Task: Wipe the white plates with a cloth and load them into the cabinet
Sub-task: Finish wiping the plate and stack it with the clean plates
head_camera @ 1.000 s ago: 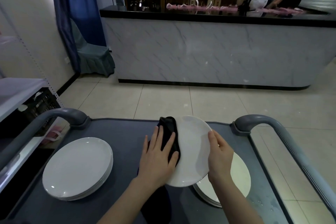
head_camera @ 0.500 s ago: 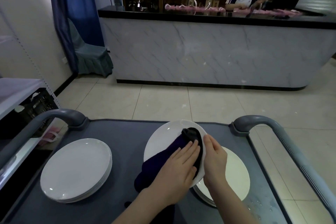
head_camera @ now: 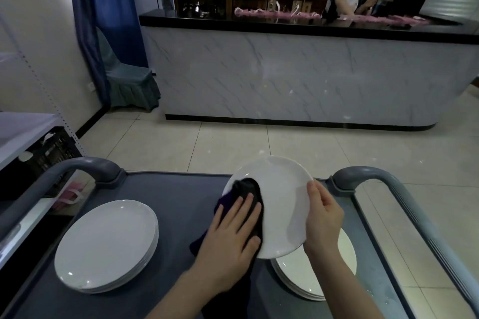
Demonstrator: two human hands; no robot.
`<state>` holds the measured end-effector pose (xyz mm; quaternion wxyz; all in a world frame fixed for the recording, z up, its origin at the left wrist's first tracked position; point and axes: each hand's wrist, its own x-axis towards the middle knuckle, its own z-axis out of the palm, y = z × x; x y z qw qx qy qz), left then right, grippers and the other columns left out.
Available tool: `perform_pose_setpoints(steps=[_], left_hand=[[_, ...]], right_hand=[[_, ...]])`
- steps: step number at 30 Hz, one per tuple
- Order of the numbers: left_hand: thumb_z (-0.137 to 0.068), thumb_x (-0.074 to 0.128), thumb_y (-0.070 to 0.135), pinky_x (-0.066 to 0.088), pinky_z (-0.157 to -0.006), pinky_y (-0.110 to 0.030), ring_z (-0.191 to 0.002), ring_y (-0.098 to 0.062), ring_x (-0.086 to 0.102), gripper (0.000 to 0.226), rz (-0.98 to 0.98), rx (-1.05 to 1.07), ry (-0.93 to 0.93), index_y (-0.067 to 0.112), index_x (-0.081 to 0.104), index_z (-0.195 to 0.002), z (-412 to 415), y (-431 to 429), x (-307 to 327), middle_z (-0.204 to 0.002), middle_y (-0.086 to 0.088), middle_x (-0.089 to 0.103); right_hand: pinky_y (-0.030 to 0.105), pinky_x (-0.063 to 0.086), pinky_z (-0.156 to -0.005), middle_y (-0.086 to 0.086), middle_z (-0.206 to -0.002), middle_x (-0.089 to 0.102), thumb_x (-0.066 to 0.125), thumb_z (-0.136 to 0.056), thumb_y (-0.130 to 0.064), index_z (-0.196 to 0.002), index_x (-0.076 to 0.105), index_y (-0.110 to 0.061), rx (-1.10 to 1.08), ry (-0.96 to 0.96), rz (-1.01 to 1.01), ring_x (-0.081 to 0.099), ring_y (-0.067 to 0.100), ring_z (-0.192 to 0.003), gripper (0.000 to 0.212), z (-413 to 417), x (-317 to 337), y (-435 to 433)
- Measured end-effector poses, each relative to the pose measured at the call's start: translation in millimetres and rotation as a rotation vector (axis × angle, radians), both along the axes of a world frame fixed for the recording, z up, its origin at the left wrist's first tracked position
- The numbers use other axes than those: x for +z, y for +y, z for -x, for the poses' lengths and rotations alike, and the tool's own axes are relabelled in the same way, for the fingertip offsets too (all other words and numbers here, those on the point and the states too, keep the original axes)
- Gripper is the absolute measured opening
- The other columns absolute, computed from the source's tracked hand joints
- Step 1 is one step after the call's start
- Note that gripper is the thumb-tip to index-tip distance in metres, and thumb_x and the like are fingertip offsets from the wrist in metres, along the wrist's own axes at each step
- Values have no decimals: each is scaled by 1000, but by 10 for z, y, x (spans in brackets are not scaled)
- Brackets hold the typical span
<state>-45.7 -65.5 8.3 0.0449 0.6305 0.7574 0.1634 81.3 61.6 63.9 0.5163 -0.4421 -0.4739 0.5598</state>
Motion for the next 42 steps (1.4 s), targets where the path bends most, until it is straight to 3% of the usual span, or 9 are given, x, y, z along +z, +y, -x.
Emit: perform_pose_setpoints(steps=[3,10,13,17,22,27,31,36,42], left_hand=[[-100,11,43,-13,-119,-36,-148,-4,-15,56,-55,-83,-78,39,-3,-154,-268,-32,-18,-161,20,-14],[-101,11,34,-8,-121,-37,-145,0,-23,58,-81,-137,-129,40,-21,-149,-274,379,95,-158,22,-26],[-100,11,40,-6,-122,-36,-145,1,-23,58,-88,-95,-98,39,-19,-150,-96,461,57,-158,21,-25],[-100,12,46,-8,-122,-37,-143,3,-26,58,-48,55,-97,39,-18,-150,174,403,-33,-158,19,-25],[-98,5,46,-18,-119,-38,-143,3,-27,56,-7,144,-71,42,-21,-148,172,117,-76,-156,22,-28],[-97,6,45,-21,-116,-39,-145,3,-19,55,-56,8,-125,47,-4,-151,-217,-67,-28,-159,26,-17],[-98,7,43,-19,-115,-34,-145,3,-21,56,-89,-57,-154,43,-7,-152,-343,108,47,-157,27,-21],[-101,15,35,-15,-119,-38,-145,4,-21,57,-112,-56,-243,40,-9,-152,-184,354,94,-158,27,-21],[-98,12,53,-9,-121,-47,-146,-1,-22,62,-142,61,-121,40,-16,-151,196,408,80,-159,21,-23]], right_hand=[[23,49,-75,-22,-84,73,57,-98,-27,-76,74,-50,-17,6,8,67,-2,-80,36,54,-11,-11],[25,52,-85,-14,-93,76,55,-99,-25,-92,76,-33,106,-71,48,69,-1,-91,23,166,-186,-204],[13,50,-67,-13,-80,75,55,-99,-25,-77,76,-32,135,-110,0,66,-5,-74,31,166,-190,-234],[15,48,-58,-10,-77,74,56,-97,-29,-84,77,-25,167,-102,35,62,2,-65,25,105,-185,-233],[18,50,-64,-13,-89,76,57,-97,-29,-92,79,-32,112,-74,11,66,-2,-75,23,65,-94,-95],[22,51,-69,-20,-80,73,57,-98,-29,-74,76,-43,5,-36,61,66,-3,-74,33,102,-30,-12],[32,53,-81,-16,-85,75,57,-98,-32,-81,75,-34,-7,-67,78,69,7,-88,24,172,-123,-103],[33,49,-67,4,-65,65,54,-98,-29,-74,67,-12,96,-127,4,56,12,-65,33,189,-212,-286],[21,51,-65,-12,-83,75,61,-93,-21,-87,76,-39,304,-243,-78,66,3,-74,24,39,-126,-337]])
